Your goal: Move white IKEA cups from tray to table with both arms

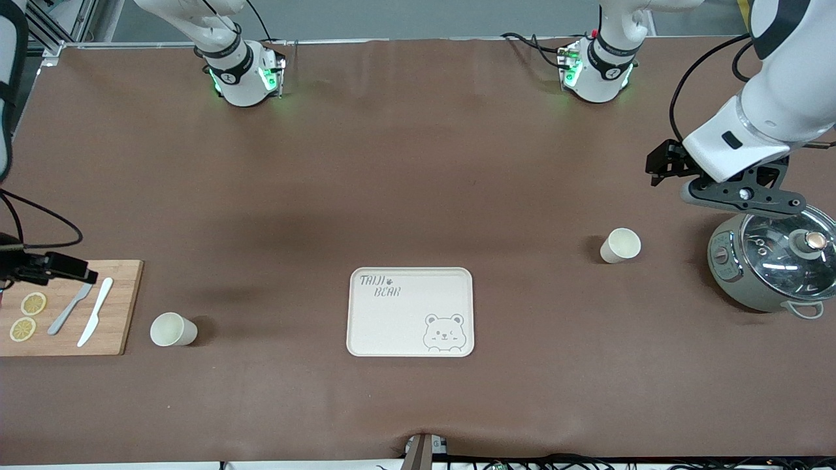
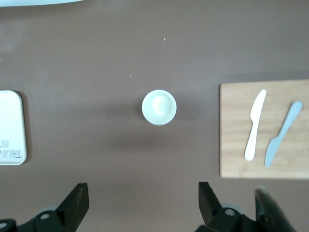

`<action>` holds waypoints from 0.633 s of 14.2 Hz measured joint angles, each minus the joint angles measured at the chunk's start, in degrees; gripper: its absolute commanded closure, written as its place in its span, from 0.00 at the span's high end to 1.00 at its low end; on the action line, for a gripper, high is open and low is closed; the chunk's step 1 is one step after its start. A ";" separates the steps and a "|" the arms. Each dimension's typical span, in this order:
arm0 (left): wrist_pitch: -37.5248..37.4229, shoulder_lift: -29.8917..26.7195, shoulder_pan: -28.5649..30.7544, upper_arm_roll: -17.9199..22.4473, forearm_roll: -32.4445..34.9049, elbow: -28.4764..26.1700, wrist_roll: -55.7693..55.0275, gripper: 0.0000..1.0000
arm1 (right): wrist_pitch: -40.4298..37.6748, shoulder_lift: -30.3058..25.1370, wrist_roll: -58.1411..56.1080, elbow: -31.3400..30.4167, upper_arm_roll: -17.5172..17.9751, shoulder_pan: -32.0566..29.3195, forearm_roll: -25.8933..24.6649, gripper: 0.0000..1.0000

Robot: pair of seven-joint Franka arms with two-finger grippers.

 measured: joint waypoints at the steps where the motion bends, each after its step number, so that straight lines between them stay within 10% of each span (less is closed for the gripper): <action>1: 0.00 0.00 0.16 0.01 0.00 0.00 0.08 1.00 | -1.63 -1.43 0.66 -0.01 -0.01 0.00 -0.39 1.00; 9: 0.11 0.00 2.49 0.01 -6.94 0.00 0.88 1.00 | -8.35 -11.10 3.66 -2.04 -0.03 -0.01 -3.14 1.00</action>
